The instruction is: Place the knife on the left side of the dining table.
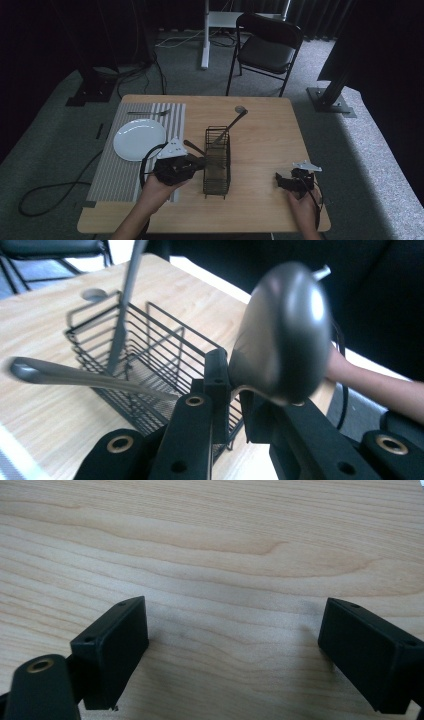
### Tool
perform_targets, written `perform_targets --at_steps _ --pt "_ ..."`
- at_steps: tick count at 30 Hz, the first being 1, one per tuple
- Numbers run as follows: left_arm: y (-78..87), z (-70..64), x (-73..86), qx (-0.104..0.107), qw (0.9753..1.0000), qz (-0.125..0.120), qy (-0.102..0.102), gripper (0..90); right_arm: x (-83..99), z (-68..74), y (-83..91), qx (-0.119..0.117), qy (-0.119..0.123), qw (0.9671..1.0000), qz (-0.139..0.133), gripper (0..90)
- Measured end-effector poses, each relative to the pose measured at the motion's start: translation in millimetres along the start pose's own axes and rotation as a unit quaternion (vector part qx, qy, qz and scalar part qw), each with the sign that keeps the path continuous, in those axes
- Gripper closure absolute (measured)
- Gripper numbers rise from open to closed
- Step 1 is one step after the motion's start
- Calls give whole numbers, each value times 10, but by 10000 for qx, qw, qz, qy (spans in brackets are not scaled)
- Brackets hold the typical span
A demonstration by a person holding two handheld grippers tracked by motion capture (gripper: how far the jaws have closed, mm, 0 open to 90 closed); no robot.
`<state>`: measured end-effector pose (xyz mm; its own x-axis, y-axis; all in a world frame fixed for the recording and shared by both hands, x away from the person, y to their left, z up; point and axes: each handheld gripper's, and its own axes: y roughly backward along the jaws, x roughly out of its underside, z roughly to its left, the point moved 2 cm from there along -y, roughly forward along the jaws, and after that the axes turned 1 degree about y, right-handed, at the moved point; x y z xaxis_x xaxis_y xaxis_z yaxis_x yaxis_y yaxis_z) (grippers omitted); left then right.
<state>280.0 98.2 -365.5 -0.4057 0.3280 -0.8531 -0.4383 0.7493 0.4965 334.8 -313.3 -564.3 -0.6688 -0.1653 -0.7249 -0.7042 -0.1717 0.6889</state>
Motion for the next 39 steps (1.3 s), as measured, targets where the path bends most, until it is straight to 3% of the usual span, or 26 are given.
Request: perform_targets --at_steps 4,5,9,10,13,20,26,28,36,39 --pt "169 22 -45 -63 9999 -138 46 835 0 0 0 0 2 10000 -1 120" --pt "261 23 -67 -172 9996 -206 17 834 0 0 0 -1 1 10000 0 120" --pt "355 31 -82 -198 9995 -262 28 835 0 0 0 0 1 10000 0 120" --pt "450 40 -88 -271 9991 -312 34 835 0 0 0 1 1 10000 0 120" --pt "637 76 -61 -394 9984 -403 76 835 0 0 0 1 0 10000 0 120" --pt "851 148 14 -618 9969 -457 141 834 0 0 0 2 -1 10000 0 120" --pt "1015 313 160 -935 9936 -497 380 834 0 -1 0 4 -3 10000 0 120" --pt "1047 377 221 -956 9932 -464 482 834 0 -1 0 4 -4 10000 0 120" --pt "1109 652 529 -1224 9873 -401 932 834 0 -1 0 4 -2 10000 0 120" --pt "1105 782 688 -1324 9837 -398 1145 834 0 -1 0 5 0 10000 5 120"
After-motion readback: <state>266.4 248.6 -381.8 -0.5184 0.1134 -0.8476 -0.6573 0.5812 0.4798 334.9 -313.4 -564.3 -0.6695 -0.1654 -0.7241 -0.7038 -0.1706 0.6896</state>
